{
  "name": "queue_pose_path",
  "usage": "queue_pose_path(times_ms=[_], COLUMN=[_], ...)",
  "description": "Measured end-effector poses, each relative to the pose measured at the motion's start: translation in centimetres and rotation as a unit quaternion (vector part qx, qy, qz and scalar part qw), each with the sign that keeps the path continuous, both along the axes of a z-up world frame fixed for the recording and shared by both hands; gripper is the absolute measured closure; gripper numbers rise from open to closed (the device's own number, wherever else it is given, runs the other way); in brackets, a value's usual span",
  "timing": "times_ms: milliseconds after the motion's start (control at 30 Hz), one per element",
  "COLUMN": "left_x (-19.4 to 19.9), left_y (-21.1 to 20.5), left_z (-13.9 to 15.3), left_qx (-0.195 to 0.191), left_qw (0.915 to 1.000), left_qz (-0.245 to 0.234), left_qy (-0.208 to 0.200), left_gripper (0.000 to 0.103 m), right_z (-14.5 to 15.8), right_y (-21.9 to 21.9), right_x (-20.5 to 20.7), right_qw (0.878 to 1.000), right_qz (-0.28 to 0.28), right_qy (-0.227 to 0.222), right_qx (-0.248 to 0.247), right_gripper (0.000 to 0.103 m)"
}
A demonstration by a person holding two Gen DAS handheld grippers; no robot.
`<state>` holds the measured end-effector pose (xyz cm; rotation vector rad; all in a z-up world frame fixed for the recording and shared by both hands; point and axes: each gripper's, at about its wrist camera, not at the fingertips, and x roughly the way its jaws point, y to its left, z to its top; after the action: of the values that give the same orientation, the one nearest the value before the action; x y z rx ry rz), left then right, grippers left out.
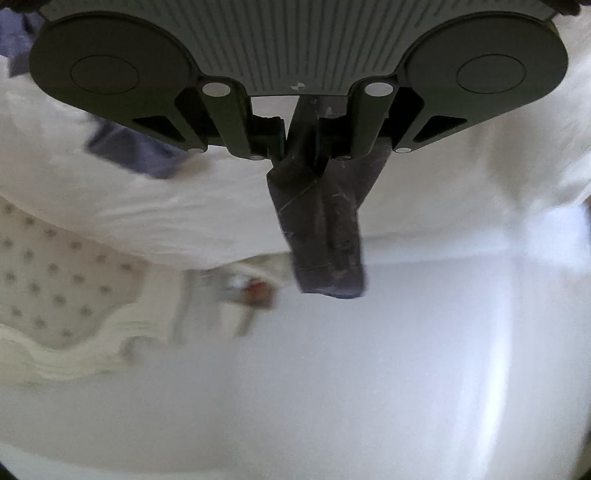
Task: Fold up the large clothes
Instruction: 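Grasp the jacket sleeve with the left gripper and lift it up, then lay the held sleeve across the jacket body and open the left gripper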
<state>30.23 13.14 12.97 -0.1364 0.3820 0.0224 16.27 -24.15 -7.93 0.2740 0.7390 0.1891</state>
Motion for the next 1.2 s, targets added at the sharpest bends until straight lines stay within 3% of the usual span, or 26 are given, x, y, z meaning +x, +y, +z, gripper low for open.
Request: queue_pose_path(times_ms=[133, 267, 533, 767, 900, 1000, 1200], left_x=[1.4, 2.7, 5.8, 5.8, 5.3, 4.7, 0.8], left_y=[-7.7, -15.2, -26.1, -29.0, -28.8, -29.1, -27.4], left_z=[1.8, 0.9, -8.2, -13.2, -13.7, -13.7, -11.8], left_qx=[0.011, 0.021, 0.024, 0.033, 0.019, 0.015, 0.069], left_qw=[0.9970, 0.9892, 0.9697, 0.9593, 0.9495, 0.9370, 0.9267], left_qz=[-0.073, -0.140, -0.243, -0.273, -0.296, -0.333, -0.366], left_qy=[-0.026, -0.037, 0.013, 0.063, 0.102, 0.105, 0.049], left_gripper=[0.090, 0.090, 0.089, 0.086, 0.064, 0.032, 0.025], right_z=[-0.7, -0.9, -0.6, -0.7, -1.1, -1.3, -1.8], right_y=[-1.3, -2.4, -5.2, -6.0, -5.8, -5.6, -5.1], right_x=[-0.6, -0.8, -0.8, -0.6, -0.4, -0.4, -0.5], right_qw=[1.000, 1.000, 0.997, 0.996, 0.997, 0.997, 0.998], right_qz=[-0.012, -0.017, -0.057, -0.069, -0.066, -0.065, -0.060], right_qy=[-0.023, -0.026, -0.027, -0.027, -0.023, -0.020, -0.015], right_qx=[-0.004, -0.002, 0.045, 0.047, 0.040, 0.033, 0.018], right_gripper=[0.001, 0.001, 0.001, 0.001, 0.001, 0.001, 0.001])
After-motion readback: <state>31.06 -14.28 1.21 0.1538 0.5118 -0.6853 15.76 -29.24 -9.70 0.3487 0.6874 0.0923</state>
